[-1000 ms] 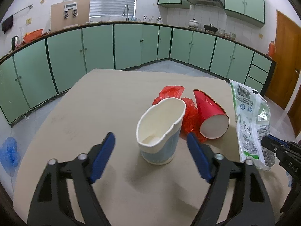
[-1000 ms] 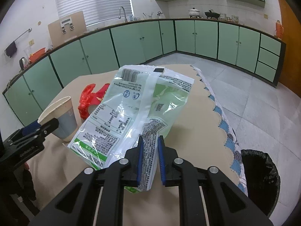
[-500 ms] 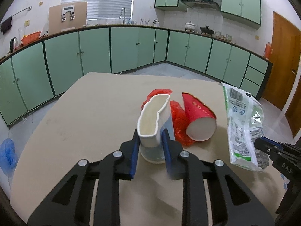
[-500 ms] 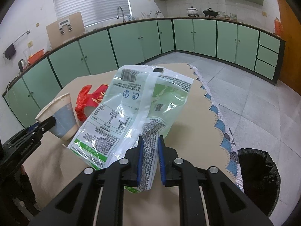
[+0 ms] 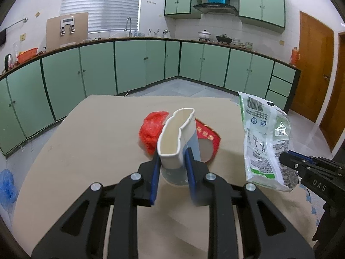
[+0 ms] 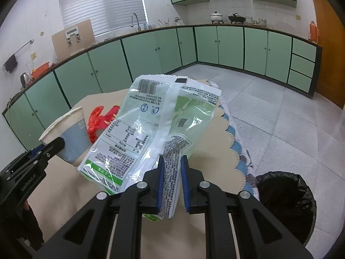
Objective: Collect trash
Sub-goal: 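Grasp the white-and-blue paper cup with the left tool while the right holds the bag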
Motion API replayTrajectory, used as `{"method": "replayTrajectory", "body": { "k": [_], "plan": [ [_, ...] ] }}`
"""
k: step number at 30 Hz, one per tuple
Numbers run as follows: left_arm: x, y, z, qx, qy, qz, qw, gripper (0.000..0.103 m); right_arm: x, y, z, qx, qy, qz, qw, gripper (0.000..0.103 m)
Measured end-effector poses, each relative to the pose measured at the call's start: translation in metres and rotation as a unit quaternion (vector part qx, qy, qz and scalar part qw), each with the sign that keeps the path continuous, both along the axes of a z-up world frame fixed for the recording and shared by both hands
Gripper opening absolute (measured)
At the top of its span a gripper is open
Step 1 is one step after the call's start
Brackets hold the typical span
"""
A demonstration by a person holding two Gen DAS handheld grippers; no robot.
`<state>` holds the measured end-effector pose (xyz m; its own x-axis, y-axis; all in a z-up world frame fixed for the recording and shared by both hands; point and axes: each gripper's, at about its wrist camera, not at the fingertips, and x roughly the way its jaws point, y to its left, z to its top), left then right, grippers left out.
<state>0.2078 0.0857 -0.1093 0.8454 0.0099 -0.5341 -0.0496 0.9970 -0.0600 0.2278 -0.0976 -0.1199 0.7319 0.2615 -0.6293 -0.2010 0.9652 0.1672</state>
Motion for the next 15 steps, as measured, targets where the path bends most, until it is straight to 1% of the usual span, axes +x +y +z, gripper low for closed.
{"method": "replayTrajectory", "body": {
  "k": [6, 15],
  "plan": [
    [-0.001, -0.014, 0.005, -0.001, -0.007, -0.017, 0.9998, 0.021, -0.008, -0.013, 0.008, 0.001, -0.006, -0.013, 1.0, 0.015],
    [-0.001, -0.049, 0.01, -0.001, -0.015, -0.051, 0.9986, 0.021, -0.021, -0.042, 0.018, 0.002, -0.018, -0.037, 0.999, 0.015]
  ]
}}
